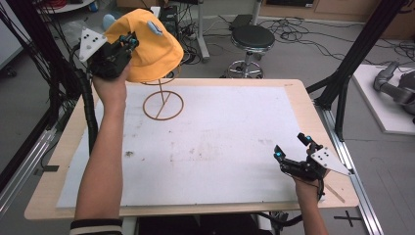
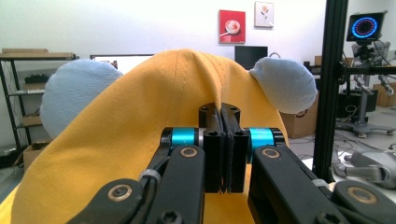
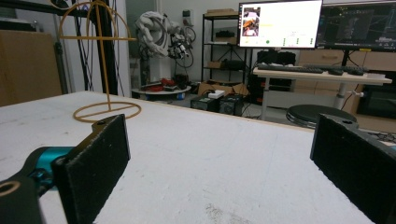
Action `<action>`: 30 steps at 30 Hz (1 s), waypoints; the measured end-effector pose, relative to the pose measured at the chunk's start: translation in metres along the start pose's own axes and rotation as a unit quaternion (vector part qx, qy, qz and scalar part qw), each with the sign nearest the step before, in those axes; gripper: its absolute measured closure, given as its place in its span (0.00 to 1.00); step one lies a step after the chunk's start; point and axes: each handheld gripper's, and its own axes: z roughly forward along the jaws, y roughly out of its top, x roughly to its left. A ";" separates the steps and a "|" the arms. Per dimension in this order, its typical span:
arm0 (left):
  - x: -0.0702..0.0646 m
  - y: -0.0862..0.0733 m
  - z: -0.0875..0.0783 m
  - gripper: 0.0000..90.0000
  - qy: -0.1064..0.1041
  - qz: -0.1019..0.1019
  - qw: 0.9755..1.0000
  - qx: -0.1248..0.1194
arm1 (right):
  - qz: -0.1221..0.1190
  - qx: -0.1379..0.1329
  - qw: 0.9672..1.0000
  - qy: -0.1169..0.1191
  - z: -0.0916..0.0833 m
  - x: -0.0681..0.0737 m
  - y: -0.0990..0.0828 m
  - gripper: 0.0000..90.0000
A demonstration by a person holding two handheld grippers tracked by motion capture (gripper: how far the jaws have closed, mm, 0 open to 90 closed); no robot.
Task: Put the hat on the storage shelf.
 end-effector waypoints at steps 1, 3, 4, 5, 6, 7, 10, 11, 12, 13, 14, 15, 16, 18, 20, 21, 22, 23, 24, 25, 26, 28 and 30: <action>0.001 -0.002 0.003 0.98 0.002 -0.001 1.000 0.003 | -0.002 0.000 1.000 0.001 0.000 0.000 0.000 0.05; 0.002 -0.008 0.008 0.98 0.004 -0.004 1.000 0.007 | -0.005 -0.003 1.000 0.003 0.001 0.001 0.000 0.05; 0.003 -0.010 0.010 0.98 0.006 -0.008 1.000 0.007 | -0.002 -0.002 1.000 0.003 0.001 0.001 0.000 0.05; 0.004 -0.013 0.012 0.98 0.007 -0.011 1.000 0.009 | -0.002 -0.002 1.000 0.003 0.001 0.001 0.000 0.05; 0.005 -0.016 0.014 0.98 0.009 -0.014 1.000 0.011 | -0.001 -0.001 1.000 0.004 0.001 0.001 0.000 0.05; 0.005 -0.020 0.016 0.98 0.009 -0.017 1.000 0.014 | -0.002 -0.002 1.000 0.003 0.002 0.001 0.000 0.05; 0.005 -0.028 0.020 0.98 0.012 -0.016 1.000 0.021 | 0.003 0.001 1.000 0.005 0.002 0.001 0.000 0.05; 0.005 -0.031 0.022 0.98 0.012 -0.015 1.000 0.024 | 0.003 0.001 1.000 0.005 0.002 0.001 0.000 0.05; 0.005 -0.034 0.023 0.98 0.014 -0.014 0.999 0.028 | 0.002 0.000 1.000 0.005 0.003 0.001 -0.001 0.05; 0.005 -0.036 0.024 0.98 0.015 -0.014 0.999 0.031 | 0.002 0.000 1.000 0.005 0.003 0.001 -0.001 0.05; 0.005 -0.038 0.025 0.98 0.017 -0.014 0.999 0.036 | 0.004 0.001 1.000 0.004 0.004 0.001 -0.001 0.05; 0.006 -0.041 0.026 0.98 0.020 -0.014 0.999 0.041 | 0.001 -0.001 1.000 0.005 0.004 0.001 -0.001 0.05; 0.007 -0.043 0.027 0.98 0.023 -0.017 0.999 0.042 | -0.001 0.000 1.000 0.004 0.004 0.001 -0.001 0.05; 0.008 -0.047 0.029 0.98 0.024 -0.020 0.998 0.049 | 0.000 0.001 1.000 0.003 0.004 0.001 -0.001 0.05; 0.008 -0.050 0.031 0.98 0.022 -0.023 0.998 0.055 | -0.001 0.000 1.000 0.002 0.004 0.001 -0.001 0.05; 0.008 -0.051 0.031 0.98 0.021 -0.023 0.998 0.056 | 0.000 0.001 1.000 0.001 0.004 0.001 -0.001 0.05; 0.007 -0.052 0.032 0.98 0.020 -0.023 0.998 0.056 | 0.003 0.003 1.000 0.001 0.004 0.001 -0.001 0.05; 0.007 -0.053 0.032 0.98 0.020 -0.022 0.998 0.059 | 0.003 0.003 1.000 0.001 0.004 0.001 -0.001 0.05; 0.006 -0.055 0.033 0.98 0.019 -0.020 0.998 0.060 | 0.004 0.004 1.000 0.000 0.004 0.002 -0.001 0.05; 0.005 -0.056 0.034 0.98 0.019 -0.020 0.998 0.062 | 0.004 0.004 1.000 0.000 0.004 0.002 -0.001 0.05; 0.005 -0.057 0.034 0.98 0.020 -0.018 0.997 0.067 | 0.003 0.004 1.000 0.000 0.005 0.002 -0.001 0.05; 0.005 -0.060 0.034 0.98 0.020 -0.021 0.997 0.068 | -0.001 0.003 1.000 0.000 0.005 0.002 -0.001 0.05; 0.005 -0.061 0.034 0.97 0.020 -0.020 0.997 0.070 | -0.001 0.003 1.000 0.000 0.005 0.002 -0.001 0.05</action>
